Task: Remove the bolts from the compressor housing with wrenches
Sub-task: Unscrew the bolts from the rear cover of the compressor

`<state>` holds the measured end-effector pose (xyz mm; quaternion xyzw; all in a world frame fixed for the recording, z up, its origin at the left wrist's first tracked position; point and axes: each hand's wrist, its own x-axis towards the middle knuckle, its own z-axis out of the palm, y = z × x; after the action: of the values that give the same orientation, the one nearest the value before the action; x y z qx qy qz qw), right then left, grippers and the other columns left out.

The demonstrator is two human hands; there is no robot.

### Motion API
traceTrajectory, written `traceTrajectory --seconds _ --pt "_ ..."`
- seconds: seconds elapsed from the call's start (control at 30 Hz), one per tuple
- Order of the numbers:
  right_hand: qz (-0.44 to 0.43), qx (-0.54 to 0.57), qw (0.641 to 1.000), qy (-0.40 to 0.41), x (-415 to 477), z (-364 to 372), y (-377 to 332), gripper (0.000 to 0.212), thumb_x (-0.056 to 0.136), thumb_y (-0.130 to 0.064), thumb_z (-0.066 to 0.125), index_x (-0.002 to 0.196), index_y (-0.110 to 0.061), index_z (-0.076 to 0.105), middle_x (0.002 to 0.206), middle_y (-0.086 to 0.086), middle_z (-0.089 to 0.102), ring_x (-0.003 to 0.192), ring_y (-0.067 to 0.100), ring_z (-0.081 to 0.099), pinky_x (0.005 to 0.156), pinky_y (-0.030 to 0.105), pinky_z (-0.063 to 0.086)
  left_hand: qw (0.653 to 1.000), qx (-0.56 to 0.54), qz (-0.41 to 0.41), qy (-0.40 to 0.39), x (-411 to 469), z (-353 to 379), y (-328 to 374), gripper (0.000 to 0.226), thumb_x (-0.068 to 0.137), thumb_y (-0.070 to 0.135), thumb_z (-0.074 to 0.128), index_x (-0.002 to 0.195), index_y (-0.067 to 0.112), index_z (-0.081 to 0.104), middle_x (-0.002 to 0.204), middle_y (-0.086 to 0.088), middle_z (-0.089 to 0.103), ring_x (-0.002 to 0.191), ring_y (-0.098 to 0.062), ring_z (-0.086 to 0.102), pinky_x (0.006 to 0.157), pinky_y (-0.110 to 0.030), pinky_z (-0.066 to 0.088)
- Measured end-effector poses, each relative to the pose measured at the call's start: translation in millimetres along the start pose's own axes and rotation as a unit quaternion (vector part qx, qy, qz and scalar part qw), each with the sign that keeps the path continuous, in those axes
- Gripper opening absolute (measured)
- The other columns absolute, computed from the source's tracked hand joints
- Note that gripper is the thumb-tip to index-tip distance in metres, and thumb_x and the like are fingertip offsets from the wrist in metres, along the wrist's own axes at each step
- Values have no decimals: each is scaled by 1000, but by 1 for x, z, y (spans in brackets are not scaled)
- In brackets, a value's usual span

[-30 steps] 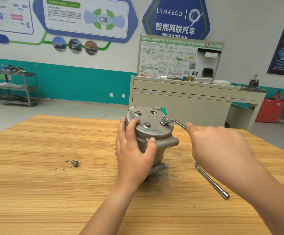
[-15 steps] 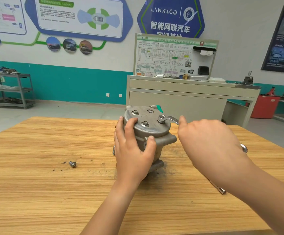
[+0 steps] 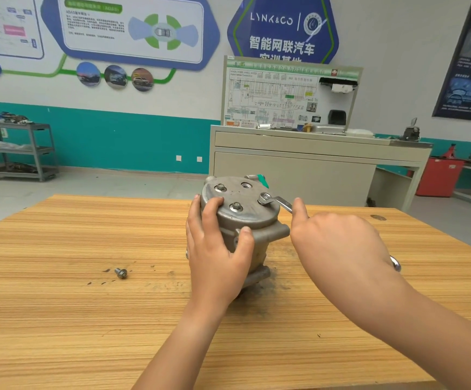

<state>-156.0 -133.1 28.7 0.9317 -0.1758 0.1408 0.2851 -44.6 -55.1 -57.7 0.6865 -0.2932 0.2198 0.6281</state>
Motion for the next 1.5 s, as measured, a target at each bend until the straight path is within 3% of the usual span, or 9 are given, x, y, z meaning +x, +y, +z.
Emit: traceTrajectory --seconds 0.2,0.33,0.47,0.6,0.8,0.93,1.03,1.17,1.5 --pt "15 26 997 75 -3 12 25 46 95 -31 35 140 -24 31 66 -4 56 62 24 55 41 27 24 999 -33 10 -31 9 -10 -7 52 66 54 41 118 43 41 146 1 32 130 -1 28 99 -24 28" --pt "-59 120 954 269 20 51 52 29 89 -24 50 106 -13 70 50 2 56 37 24 51 38 25 38 995 -71 15 -69 19 -22 -16 45 66 50 43 111 50 40 140 4 40 130 -8 35 97 -17 31" --pt "-32 127 947 295 72 77 56 31 89 -19 58 119 -11 63 96 12 69 90 28 65 88 54 41 993 -63 17 -96 24 -22 -18 44 65 51 44 109 52 41 136 9 41 128 -4 35 94 -5 27" --pt "-86 142 963 212 124 69 47 40 98 -27 42 138 -21 42 140 2 45 131 20 37 107 46 19 993 -40 13 -111 30 -18 -15 44 63 52 43 107 53 40 133 9 41 127 -4 35 88 2 25" --pt "15 233 892 388 130 48 41 22 94 -15 48 101 -3 65 94 14 69 87 28 65 76 36 35 994 -25 22 -104 24 -16 -12 41 70 43 48 109 53 37 139 6 37 130 -9 34 95 -24 32" --pt "92 389 842 361 98 35 51 24 99 -17 35 108 -1 51 73 9 58 69 35 55 61 36 37 997 -18 21 -70 15 -15 -10 44 66 55 41 109 51 37 144 4 33 132 -6 29 98 -25 28" --pt "34 323 895 307 55 35 47 27 97 -17 38 122 -11 47 54 -5 41 51 27 43 47 31 28 999 -14 14 -47 7 -10 -6 46 66 58 40 111 50 36 148 2 27 135 -3 21 101 -23 22" --pt "41 207 963 169 12 49 36 40 98 -28 33 138 -33 31 79 -1 58 69 28 55 51 30 34 999 11 10 -29 3 -3 -2 65 66 60 39 126 34 42 150 1 23 139 -10 20 105 -28 24" --pt "67 56 993 74 6 28 28 53 92 -9 36 138 -29 19 63 -6 31 61 20 38 40 27 18 999 22 7 -24 3 -3 -1 70 67 60 39 129 29 42 151 -2 22 139 -16 21 108 -35 26"
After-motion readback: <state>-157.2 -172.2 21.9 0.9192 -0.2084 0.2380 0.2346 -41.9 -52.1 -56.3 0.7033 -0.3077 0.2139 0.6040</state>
